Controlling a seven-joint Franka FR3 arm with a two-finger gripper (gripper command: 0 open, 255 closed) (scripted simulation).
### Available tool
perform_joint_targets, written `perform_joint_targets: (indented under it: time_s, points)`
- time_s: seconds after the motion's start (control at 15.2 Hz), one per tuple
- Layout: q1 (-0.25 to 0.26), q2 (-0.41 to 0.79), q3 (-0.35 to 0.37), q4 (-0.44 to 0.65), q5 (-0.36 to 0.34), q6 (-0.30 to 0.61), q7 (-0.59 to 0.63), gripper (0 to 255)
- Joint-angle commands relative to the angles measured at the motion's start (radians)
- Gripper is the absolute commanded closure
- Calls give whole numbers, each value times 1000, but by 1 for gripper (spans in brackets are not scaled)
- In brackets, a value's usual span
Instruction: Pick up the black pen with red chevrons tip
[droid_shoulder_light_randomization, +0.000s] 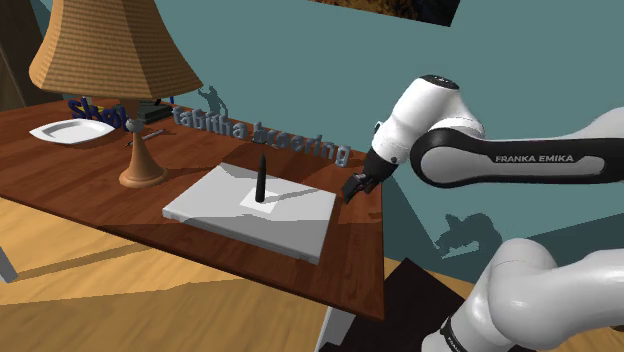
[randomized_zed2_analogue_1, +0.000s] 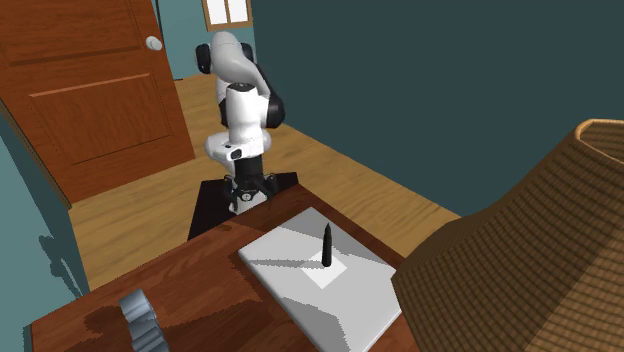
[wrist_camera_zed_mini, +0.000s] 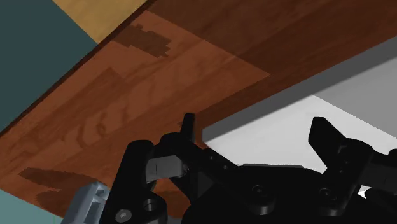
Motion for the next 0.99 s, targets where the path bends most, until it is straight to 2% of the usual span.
perform_joint_targets:
  time_s: [0.0, 0.33, 0.53, 0.66, 0.73, 0.79, 0.92]
  points:
    - [9, 28, 27, -19, -2, 134, 26, 0]
    - [-12, 149, 118, -38, -44, 464, 112, 0]
    - [-80, 235, 211, -24, -106, 655, 193, 0]
    - [-171, 289, 309, -4, -169, 775, 268, 0]
    - [-237, 312, 377, 10, -206, 833, 312, 0]
    - [-322, 331, 460, 26, -244, 889, 360, 0]
    - [-540, 345, 672, 63, -308, 998, 453, 0]
